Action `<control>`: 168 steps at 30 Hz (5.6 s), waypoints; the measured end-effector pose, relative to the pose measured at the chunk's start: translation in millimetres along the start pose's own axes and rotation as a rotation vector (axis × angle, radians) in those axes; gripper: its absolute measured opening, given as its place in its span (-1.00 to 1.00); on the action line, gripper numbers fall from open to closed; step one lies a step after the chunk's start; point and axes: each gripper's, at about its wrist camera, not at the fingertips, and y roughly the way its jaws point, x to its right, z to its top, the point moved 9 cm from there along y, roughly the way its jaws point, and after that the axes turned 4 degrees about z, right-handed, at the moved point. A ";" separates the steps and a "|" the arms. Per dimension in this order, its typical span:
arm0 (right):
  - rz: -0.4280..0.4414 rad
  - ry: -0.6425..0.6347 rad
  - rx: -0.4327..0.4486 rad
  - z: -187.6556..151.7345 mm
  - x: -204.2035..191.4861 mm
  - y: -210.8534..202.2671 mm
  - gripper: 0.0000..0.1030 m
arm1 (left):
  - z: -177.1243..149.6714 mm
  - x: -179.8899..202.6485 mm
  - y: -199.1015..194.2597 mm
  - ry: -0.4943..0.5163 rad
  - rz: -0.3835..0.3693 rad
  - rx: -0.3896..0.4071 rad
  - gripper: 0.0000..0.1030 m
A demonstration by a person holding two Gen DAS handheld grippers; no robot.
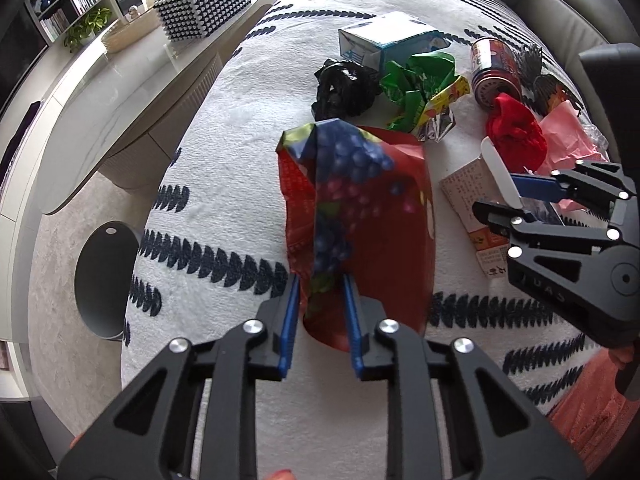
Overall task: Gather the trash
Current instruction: 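Grasp the red grape-print bag with left tool while right tool grasps white paper box, then carry the red bag and white box to the grey bin and drop both, then return both open tools to the trash on the rug, then grasp the black plastic bag with left tool while right tool grasps green wrapper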
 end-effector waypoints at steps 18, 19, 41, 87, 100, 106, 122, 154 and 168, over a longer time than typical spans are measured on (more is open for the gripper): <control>0.058 0.025 0.054 -7.9 -4.0 -36.0 -0.89 | -3.4 -12.6 -46.2 -0.004 -0.031 0.098 -0.90; 0.062 0.029 0.058 -8.5 -5.2 -39.3 -0.89 | -4.6 -15.7 -50.0 -0.006 -0.027 0.104 -0.91; 0.195 -0.192 0.163 61.9 -178.1 -82.6 -0.89 | -67.8 -190.1 -104.5 -0.237 0.145 0.194 -0.91; 0.350 -0.299 0.114 129.6 -358.2 20.2 -0.11 | -75.0 -394.5 93.8 -0.297 0.159 -0.034 -0.89; 0.386 -0.143 0.186 115.0 -310.1 -23.8 -0.11 | -59.1 -368.9 80.1 -0.249 0.151 -0.052 -0.85; 0.371 -0.098 0.227 103.2 -277.9 -45.6 -0.11 | -51.1 -346.3 44.8 -0.275 0.097 -0.030 -0.62; 0.222 0.068 0.252 28.0 -127.1 -106.7 0.08 | -33.9 -189.1 -69.1 -0.184 0.090 0.074 0.33; 0.091 0.329 0.183 96.6 64.4 21.1 0.08 | 121.7 -10.7 53.6 0.106 0.026 0.111 0.33; 0.085 0.286 0.131 103.7 49.6 43.7 -0.26 | 138.0 8.5 93.3 0.156 -0.034 0.105 -0.38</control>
